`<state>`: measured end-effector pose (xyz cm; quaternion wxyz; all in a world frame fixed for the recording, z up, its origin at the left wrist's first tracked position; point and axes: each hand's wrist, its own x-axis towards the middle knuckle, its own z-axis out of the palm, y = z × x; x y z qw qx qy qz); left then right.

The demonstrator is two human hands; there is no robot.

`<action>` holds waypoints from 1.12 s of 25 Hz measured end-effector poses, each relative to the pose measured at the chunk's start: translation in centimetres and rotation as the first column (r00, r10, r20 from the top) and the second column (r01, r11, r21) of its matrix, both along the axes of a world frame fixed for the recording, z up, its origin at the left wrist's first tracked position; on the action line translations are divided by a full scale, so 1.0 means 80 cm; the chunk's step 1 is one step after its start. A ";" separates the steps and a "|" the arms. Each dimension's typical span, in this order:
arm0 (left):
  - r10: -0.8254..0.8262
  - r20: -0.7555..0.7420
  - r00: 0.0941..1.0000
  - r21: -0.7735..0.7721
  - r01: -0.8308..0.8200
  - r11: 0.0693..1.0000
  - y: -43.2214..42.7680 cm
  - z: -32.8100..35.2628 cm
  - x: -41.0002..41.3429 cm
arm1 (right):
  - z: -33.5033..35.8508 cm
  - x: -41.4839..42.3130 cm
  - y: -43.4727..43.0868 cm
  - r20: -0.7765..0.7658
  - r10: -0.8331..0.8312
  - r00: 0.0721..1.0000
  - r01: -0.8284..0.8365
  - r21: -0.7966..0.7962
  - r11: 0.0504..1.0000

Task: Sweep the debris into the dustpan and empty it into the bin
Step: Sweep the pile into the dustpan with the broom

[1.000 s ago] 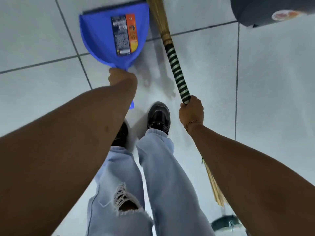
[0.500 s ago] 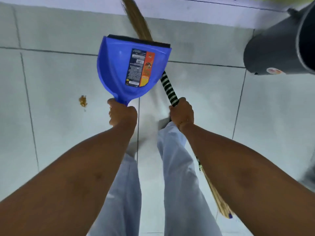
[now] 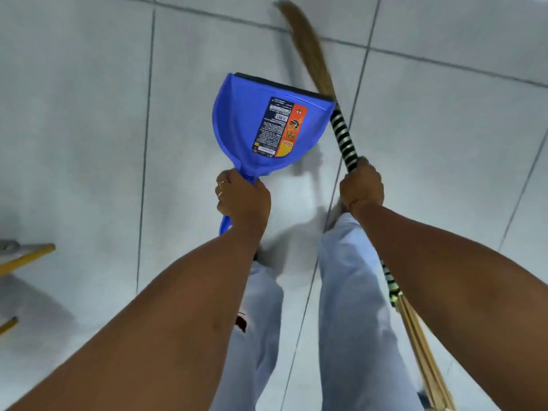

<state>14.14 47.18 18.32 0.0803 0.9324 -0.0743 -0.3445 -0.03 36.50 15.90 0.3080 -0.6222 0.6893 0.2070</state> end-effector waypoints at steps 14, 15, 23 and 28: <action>-0.052 -0.057 0.997 0.165 0.061 0.984 0.183 -0.175 0.064 | -0.151 0.037 0.063 -0.181 0.069 0.981 -0.071 -0.006 0.997; -0.051 -0.062 0.997 0.200 0.063 0.978 0.181 -0.186 0.070 | -0.159 0.037 0.059 -0.203 0.101 0.974 -0.097 0.033 0.995; -0.234 0.081 0.969 0.251 0.207 0.946 0.157 -0.263 0.105 | -0.211 0.022 0.049 -0.301 0.281 0.912 -0.259 0.109 0.960; -0.285 0.141 0.948 0.209 0.253 0.945 0.171 -0.297 0.128 | -0.223 -0.016 0.055 -0.315 0.429 0.846 -0.425 0.086 0.901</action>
